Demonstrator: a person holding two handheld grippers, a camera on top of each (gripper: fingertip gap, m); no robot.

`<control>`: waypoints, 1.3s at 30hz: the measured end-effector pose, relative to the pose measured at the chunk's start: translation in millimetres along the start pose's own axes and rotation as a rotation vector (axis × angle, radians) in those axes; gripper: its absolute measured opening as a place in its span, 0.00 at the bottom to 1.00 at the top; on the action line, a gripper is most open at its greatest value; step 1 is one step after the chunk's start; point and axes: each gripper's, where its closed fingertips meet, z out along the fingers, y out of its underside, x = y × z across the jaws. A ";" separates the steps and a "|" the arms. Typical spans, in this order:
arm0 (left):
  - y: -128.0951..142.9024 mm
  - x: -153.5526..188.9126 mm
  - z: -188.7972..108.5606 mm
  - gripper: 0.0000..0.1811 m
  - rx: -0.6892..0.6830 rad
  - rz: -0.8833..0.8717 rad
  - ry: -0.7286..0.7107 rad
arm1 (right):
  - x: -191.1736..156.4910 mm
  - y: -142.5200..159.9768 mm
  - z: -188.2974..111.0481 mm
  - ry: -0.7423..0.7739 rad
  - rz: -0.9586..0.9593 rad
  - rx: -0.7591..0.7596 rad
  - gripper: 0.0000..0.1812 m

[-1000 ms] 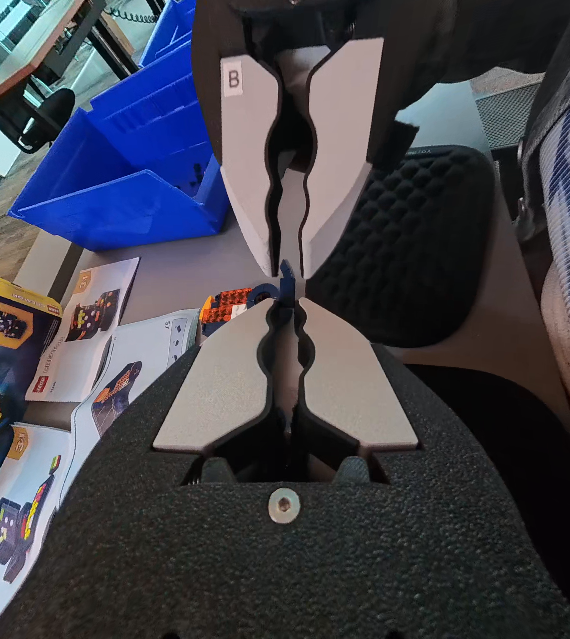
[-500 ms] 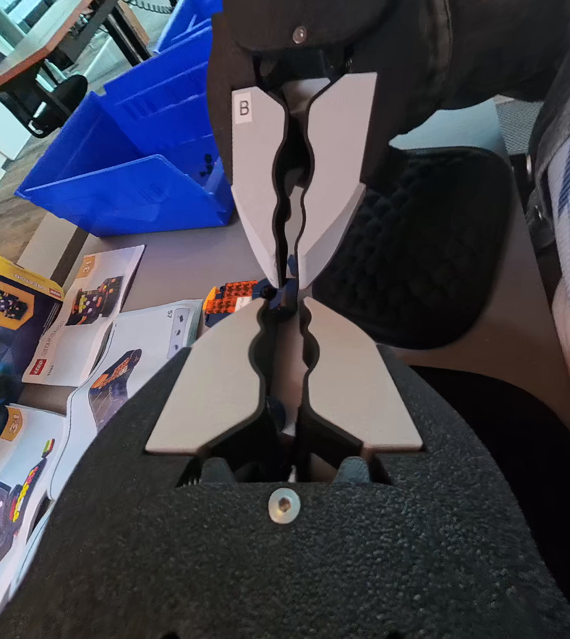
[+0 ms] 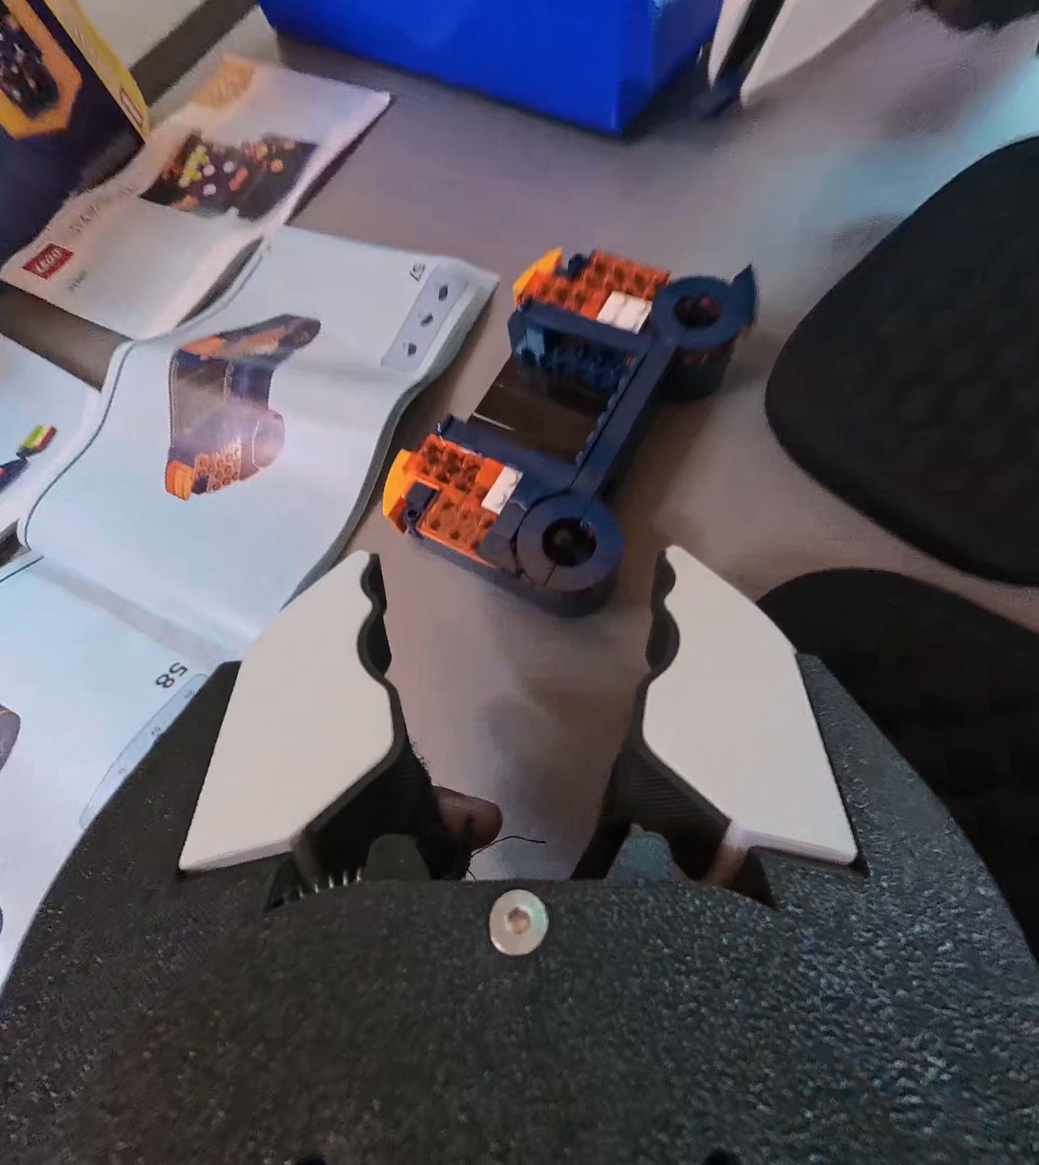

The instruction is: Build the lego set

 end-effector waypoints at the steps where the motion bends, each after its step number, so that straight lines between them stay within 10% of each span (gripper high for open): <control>1: 2.8 -0.1 2.0 0.44 -0.011 0.013 -0.004 | -0.7 1.1 1.4 -0.015 0.005 -0.004 0.04; 39: -17.8 14.6 2.2 0.27 0.091 0.185 0.061 | -25.1 6.1 49.2 -0.273 -0.067 -0.094 0.04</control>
